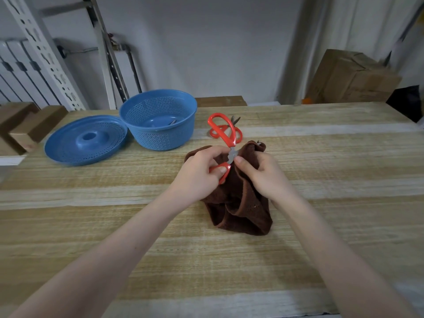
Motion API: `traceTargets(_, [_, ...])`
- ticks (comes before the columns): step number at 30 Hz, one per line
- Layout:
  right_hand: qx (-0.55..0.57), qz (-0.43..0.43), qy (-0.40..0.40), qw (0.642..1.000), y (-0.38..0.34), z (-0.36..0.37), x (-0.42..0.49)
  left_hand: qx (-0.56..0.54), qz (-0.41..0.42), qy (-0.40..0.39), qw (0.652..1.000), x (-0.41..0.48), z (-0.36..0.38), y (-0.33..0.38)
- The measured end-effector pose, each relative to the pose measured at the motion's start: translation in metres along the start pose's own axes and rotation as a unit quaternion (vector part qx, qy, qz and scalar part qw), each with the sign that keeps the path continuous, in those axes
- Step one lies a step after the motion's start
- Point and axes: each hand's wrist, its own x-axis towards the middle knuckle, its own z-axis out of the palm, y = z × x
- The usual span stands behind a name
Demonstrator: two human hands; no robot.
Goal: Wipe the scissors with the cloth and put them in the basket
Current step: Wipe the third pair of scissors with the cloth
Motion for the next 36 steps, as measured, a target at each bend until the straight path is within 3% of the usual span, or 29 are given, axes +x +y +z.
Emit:
traceTargets(3, [-0.057, -0.013, -0.021, 0.998, 0.000, -0.006, -0.001, -0.033, -0.022, -0.004, 0.999, 0.000, 0.006, 0.001])
traceTargets(10, [-0.070, -0.010, -0.085, 0.994, 0.001, -0.024, 0.001, -0.049, -0.056, 0.031, 0.997, -0.001, 0.012, 0.004])
traceTargets(16, [0.067, 0.018, 0.027, 0.997, 0.017, -0.031, -0.003, -0.059, -0.063, 0.093, 0.992, 0.004, 0.004, -0.002])
traceTargets(21, [0.129, 0.008, 0.063, 0.990, 0.009, -0.024, -0.004, -0.042, -0.039, 0.080, 0.995, 0.002, 0.005, 0.004])
traceTargets(30, [-0.009, 0.000, 0.006, 1.000, -0.013, -0.002, -0.001, 0.013, -0.011, 0.059, 0.998, -0.001, 0.012, 0.009])
traceTargets(36, [-0.108, -0.023, 0.044, 0.993, -0.009, 0.007, 0.001, 0.020, -0.013, 0.043, 0.999, -0.003, 0.014, 0.006])
